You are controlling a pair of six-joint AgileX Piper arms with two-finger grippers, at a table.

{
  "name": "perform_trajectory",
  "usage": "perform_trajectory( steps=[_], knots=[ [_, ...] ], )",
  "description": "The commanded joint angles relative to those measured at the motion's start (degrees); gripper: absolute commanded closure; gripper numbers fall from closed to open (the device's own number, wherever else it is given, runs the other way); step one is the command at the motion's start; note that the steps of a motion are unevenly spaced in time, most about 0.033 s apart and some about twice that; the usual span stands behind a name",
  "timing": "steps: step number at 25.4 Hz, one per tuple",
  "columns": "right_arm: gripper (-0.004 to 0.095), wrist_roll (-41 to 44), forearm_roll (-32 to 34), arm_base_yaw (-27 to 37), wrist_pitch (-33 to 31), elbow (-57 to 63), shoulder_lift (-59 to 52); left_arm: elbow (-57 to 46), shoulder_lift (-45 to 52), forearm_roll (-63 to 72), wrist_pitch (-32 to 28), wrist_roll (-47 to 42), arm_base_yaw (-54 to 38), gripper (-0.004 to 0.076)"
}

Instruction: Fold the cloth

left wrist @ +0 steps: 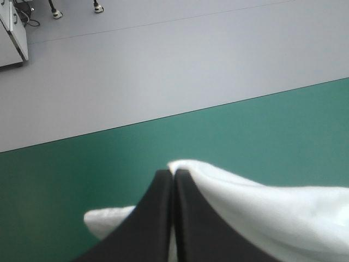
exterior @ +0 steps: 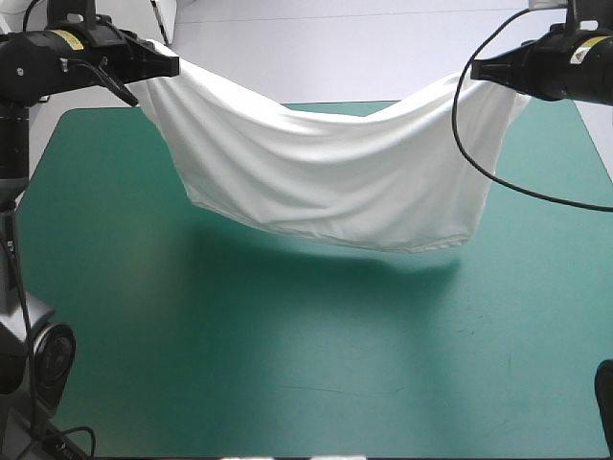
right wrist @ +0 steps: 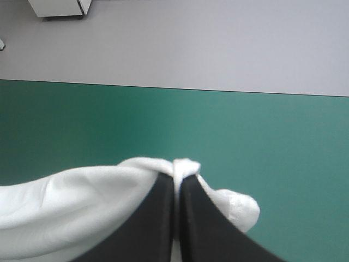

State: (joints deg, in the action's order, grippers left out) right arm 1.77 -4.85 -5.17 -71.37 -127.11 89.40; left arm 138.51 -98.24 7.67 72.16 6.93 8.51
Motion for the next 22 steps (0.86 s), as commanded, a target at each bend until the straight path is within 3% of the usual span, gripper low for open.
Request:
perform_trajectory(
  steps=[1, 10, 17, 19, 21, 22],
  knots=[
    [0.0924, -1.31, 0.26, 0.03, 8.56, -1.59, 0.18, 1.35, 0.14, 0.23, -5.05, 0.17, 0.29, 0.0746],
    [0.0924, -2.11, 4.85, 0.03, 25.11, -1.59, 6.39, 1.35, -6.29, -1.74, -21.08, 0.17, 0.29, 0.0746],
    [0.0923, -2.11, 5.26, 0.13, 29.0, -3.65, 8.89, 1.35, -7.71, -3.04, -33.24, 0.17, 0.29, 0.0746],
    [0.0924, -1.77, 4.85, 0.13, 27.07, -4.98, 9.89, 1.35, -8.38, -3.04, -30.47, 0.02, 0.29, 0.0746],
    [0.0924, -1.77, 4.85, 0.13, 20.22, -4.87, 10.96, 1.35, -10.22, -3.04, -23.68, -0.07, 0.29, 0.0746],
    [0.0924, -0.14, 4.85, 0.13, 13.05, -4.72, 12.52, 1.35, -11.49, -3.04, -19.21, -0.54, 0.29, 0.0746]
  ],
)
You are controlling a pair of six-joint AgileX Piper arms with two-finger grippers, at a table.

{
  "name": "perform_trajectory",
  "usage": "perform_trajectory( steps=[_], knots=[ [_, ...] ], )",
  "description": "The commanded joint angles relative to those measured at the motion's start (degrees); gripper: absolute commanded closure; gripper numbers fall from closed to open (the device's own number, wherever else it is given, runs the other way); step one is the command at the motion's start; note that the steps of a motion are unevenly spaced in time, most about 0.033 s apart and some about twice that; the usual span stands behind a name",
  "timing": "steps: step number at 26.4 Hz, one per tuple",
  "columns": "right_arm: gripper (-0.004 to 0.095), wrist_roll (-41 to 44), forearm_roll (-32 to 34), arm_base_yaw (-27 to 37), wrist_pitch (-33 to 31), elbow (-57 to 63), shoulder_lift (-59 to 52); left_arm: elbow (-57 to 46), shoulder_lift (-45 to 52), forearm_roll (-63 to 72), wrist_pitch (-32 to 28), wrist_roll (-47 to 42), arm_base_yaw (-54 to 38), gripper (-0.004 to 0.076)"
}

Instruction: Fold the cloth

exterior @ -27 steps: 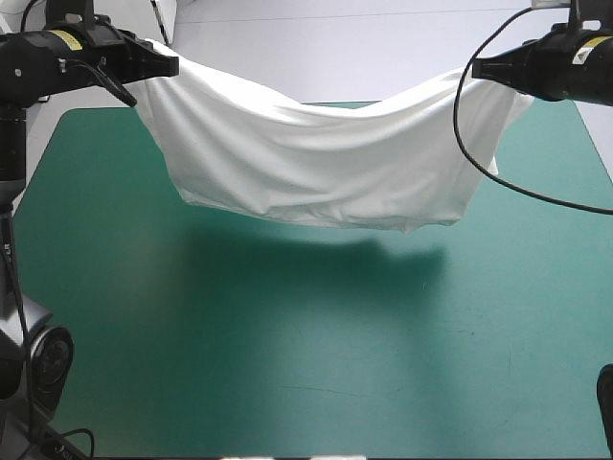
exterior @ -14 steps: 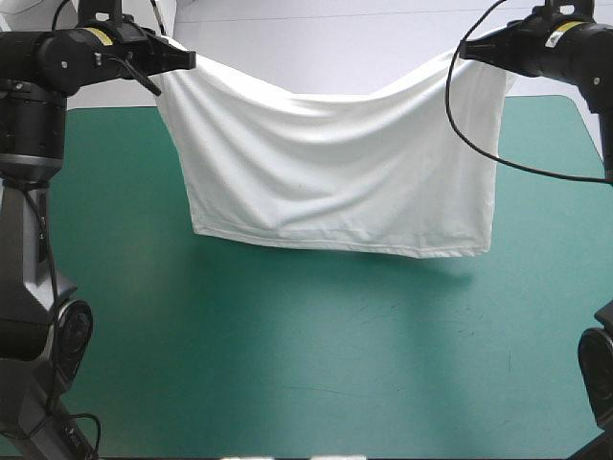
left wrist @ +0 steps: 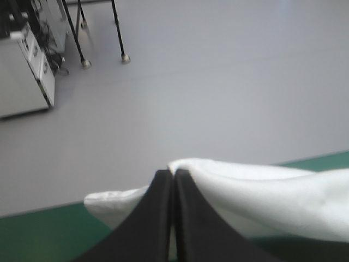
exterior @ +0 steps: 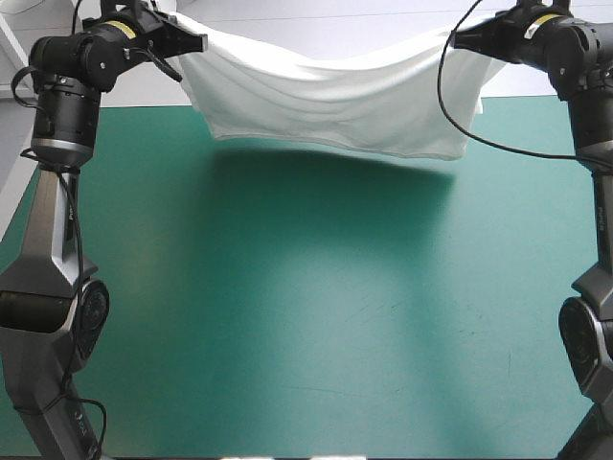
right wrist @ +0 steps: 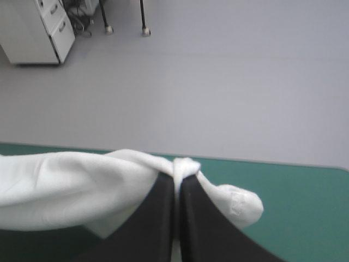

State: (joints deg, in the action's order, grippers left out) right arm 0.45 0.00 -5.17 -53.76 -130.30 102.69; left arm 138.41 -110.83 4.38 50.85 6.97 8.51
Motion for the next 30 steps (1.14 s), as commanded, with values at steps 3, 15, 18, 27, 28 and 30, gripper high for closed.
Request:
perform_trajectory(
  steps=[3, 15, 18, 27, 28, 30],
  knots=[
    [0.0924, 3.1, -0.83, 0.13, -10.11, 4.89, 0.2, 0.69, -2.37, -0.17, 11.86, -4.13, 0.29, 0.0746],
    [0.0925, 2.4, -3.75, 0.13, -9.07, 33.49, -4.1, -32.42, 4.41, -0.79, 7.56, -6.97, 2.35, 0.0746],
    [0.0925, 1.34, -5.47, 0.13, -8.55, 40.24, -6.62, -43.31, 9.21, -0.37, 5.27, -6.97, 2.36, 0.0746],
    [0.0925, 0.26, -6.35, 0.13, -5.42, 60.65, -17.15, -66.28, 22.37, 1.98, -0.04, -6.46, 2.36, 0.0746],
    [0.0925, 0.26, -6.44, 0.13, -5.22, 62.56, -18.17, -68.32, 23.55, 2.42, -0.47, -6.31, 2.36, 0.0746],
    [0.0925, 0.26, -7.17, 0.13, -4.6, 67.15, -20.57, -73.25, 26.45, 2.64, -1.33, -6.16, 2.36, 0.0746]
  ],
)
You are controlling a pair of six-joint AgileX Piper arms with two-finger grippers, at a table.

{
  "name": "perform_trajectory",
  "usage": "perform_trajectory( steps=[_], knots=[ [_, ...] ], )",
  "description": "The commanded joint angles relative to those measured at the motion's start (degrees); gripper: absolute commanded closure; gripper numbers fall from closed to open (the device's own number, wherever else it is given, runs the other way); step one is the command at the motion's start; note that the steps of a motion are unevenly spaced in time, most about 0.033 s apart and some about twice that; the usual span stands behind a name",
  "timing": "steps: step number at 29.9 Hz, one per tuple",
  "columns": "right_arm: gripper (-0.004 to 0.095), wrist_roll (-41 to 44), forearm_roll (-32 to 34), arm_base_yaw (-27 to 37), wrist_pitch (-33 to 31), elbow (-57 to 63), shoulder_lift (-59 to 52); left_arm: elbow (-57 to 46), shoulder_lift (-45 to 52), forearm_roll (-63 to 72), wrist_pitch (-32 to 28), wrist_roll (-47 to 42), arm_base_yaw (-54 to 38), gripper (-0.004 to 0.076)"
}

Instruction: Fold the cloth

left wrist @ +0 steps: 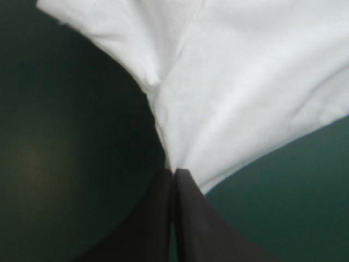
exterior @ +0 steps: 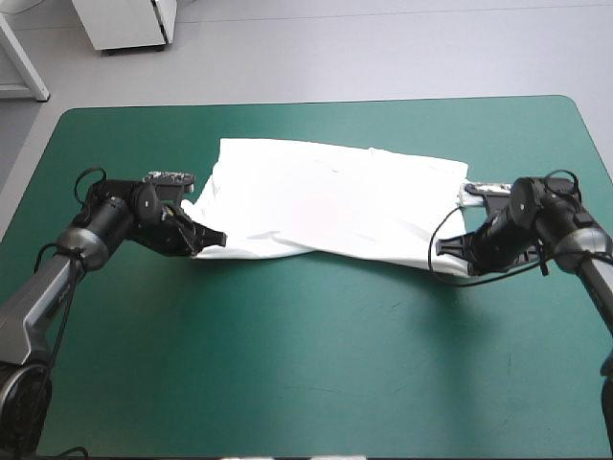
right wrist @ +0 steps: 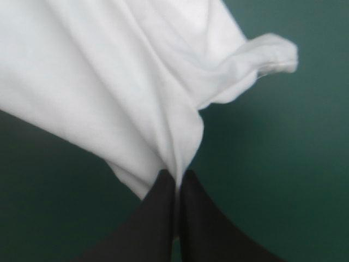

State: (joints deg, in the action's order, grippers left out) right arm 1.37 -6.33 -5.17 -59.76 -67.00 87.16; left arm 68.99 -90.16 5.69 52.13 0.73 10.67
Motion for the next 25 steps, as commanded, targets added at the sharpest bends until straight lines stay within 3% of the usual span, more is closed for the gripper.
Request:
perform_trajectory(
  steps=[1, 14, 22, 25],
  knots=[
    [0.0925, -0.93, -1.66, 0.13, 1.69, 5.57, -5.94, -5.75, 6.74, 1.67, -2.78, 0.08, 0.2, 0.0746],
    [0.0925, -0.63, -4.54, 0.13, -1.08, 23.62, -20.27, -27.46, 22.86, 7.48, -1.77, 1.38, 0.2, 0.0746],
    [0.0923, 1.35, -5.61, 0.13, -2.33, 26.31, -26.01, -30.85, 29.82, 8.75, -0.26, 1.38, 0.2, 0.0746],
    [0.0852, 0.16, -7.09, 0.13, -3.26, 26.31, -26.12, -30.85, 29.76, 8.6, 0.17, 1.38, 0.2, 0.0744]
  ],
)
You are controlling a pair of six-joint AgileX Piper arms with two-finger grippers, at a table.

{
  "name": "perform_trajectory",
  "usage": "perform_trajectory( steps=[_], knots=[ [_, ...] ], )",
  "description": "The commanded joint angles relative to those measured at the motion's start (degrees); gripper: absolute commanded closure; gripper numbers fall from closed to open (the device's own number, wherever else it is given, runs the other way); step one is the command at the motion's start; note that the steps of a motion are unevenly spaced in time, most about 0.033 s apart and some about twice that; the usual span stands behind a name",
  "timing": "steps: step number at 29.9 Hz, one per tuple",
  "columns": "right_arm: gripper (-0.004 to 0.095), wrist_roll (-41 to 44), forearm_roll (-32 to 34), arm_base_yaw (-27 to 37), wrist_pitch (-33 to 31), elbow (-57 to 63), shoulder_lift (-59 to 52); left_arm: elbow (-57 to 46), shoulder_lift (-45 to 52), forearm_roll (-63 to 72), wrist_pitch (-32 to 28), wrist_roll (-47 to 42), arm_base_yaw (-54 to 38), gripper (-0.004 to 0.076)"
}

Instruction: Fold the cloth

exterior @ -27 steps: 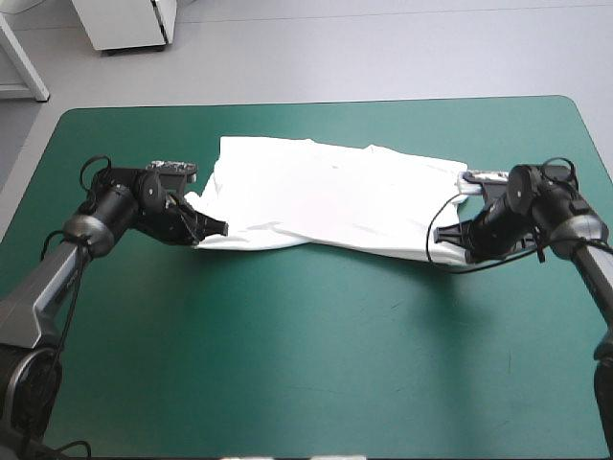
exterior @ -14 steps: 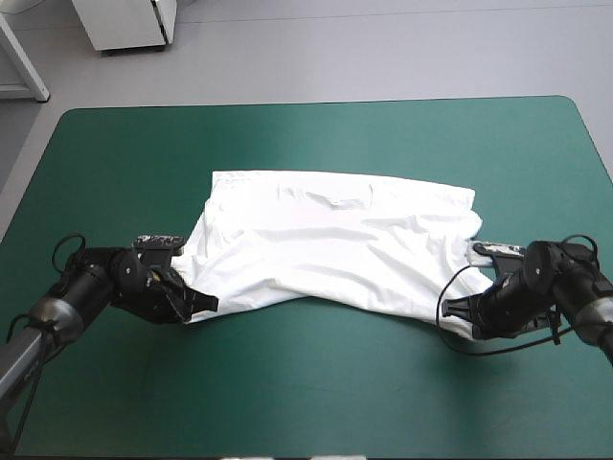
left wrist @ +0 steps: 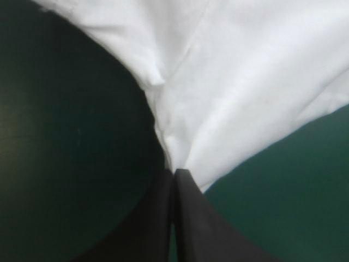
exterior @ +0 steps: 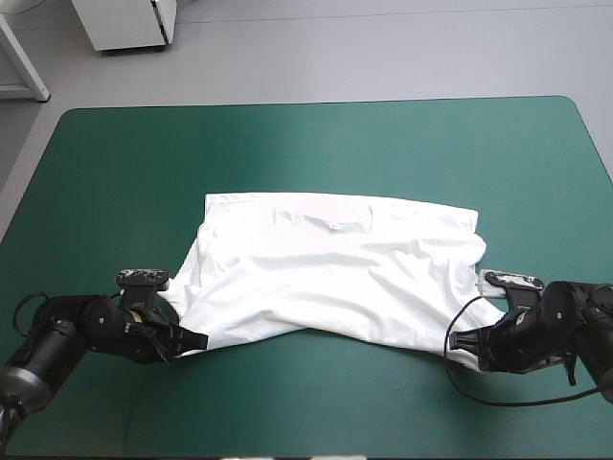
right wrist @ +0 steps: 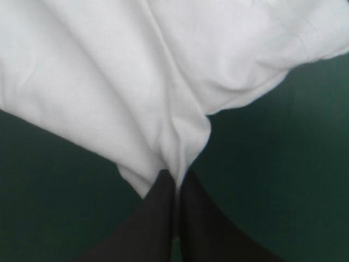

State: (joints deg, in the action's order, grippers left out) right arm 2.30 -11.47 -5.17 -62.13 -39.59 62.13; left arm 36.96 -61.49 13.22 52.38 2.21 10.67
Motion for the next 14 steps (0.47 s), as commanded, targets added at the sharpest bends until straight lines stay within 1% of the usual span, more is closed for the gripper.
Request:
perform_trajectory(
  steps=[1, 2, 4, 6, 8, 9, 11, 12, 14],
  knots=[
    [0.0798, -0.77, -2.24, 0.13, -0.94, -1.1, -1.08, 1.18, 1.09, 1.07, 0.14, -0.1, 0.2, 0.0735],
    [0.0733, -0.77, -2.33, 0.13, -1.16, -1.1, -1.08, 1.18, 1.09, 1.07, 0.29, -0.1, 0.2, 0.0716],
    [0.0587, -0.77, -2.66, 0.13, -1.92, -1.1, -1.08, 1.51, 1.09, 1.07, 1.47, -0.1, 0.2, 0.0648],
    [0.0419, -0.77, -3.11, 0.13, -3.32, -1.22, -1.08, 2.44, 1.09, 1.07, 4.44, -0.1, 0.2, 0.055],
    [0.0315, -0.55, -3.44, 0.13, -4.94, -2.05, -1.08, 4.01, 1.09, 0.99, 7.91, 0.16, 0.2, 0.0445],
    [0.0289, -0.55, -3.68, 0.13, -5.63, -2.92, -1.08, 5.21, 1.09, 0.64, 9.83, 0.16, 0.2, 0.0387],
    [0.0294, -0.55, -3.78, 0.13, -6.62, -5.59, -1.19, 8.35, 1.2, -0.14, 13.1, 0.16, 0.2, 0.0297],
    [0.0306, -0.55, -3.68, 0.13, -7.03, -7.35, -1.34, 10.29, 1.18, -0.88, 14.43, 0.16, 0.2, 0.0264],
    [0.0331, -0.55, -3.56, 0.13, -7.64, -11.09, -1.61, 14.13, 1.18, -2.43, 16.14, 0.16, 0.2, 0.0241]
  ],
)
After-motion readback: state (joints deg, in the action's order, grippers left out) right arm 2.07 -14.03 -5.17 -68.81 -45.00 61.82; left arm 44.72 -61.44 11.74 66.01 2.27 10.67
